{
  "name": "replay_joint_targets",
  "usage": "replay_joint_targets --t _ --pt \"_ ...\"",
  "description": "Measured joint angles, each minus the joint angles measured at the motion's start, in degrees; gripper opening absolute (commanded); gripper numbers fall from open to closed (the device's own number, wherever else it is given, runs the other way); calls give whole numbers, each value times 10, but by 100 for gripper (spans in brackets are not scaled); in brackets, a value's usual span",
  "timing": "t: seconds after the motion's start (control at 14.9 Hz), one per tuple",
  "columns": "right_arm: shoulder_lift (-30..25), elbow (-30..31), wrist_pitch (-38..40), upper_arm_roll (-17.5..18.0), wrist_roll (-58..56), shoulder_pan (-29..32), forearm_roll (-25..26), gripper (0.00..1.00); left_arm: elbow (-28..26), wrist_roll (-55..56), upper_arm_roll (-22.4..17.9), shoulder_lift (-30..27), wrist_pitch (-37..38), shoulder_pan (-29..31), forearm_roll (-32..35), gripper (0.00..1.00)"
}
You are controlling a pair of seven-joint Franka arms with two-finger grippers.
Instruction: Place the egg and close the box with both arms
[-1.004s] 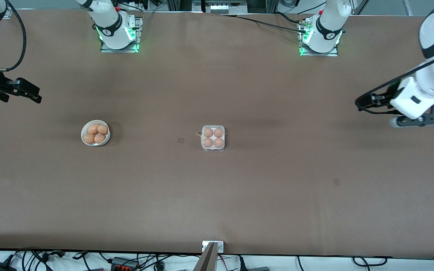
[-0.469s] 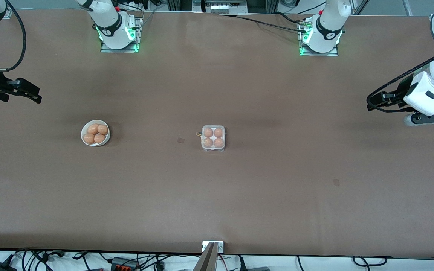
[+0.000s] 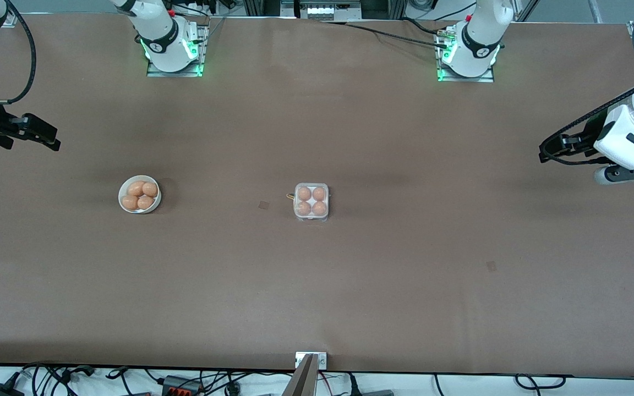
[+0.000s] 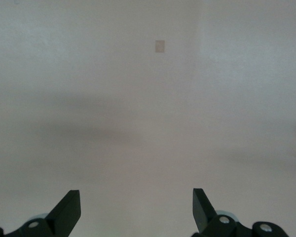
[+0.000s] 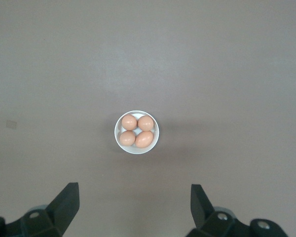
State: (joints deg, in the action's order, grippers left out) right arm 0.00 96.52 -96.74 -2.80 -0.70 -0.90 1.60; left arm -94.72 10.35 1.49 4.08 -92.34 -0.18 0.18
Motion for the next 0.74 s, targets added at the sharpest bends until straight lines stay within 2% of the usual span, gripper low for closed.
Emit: replay_joint_targets --t 0.74 --pt "0 -2 8 2 0 0 0 100 0 0 0 0 0 2 -17 100"
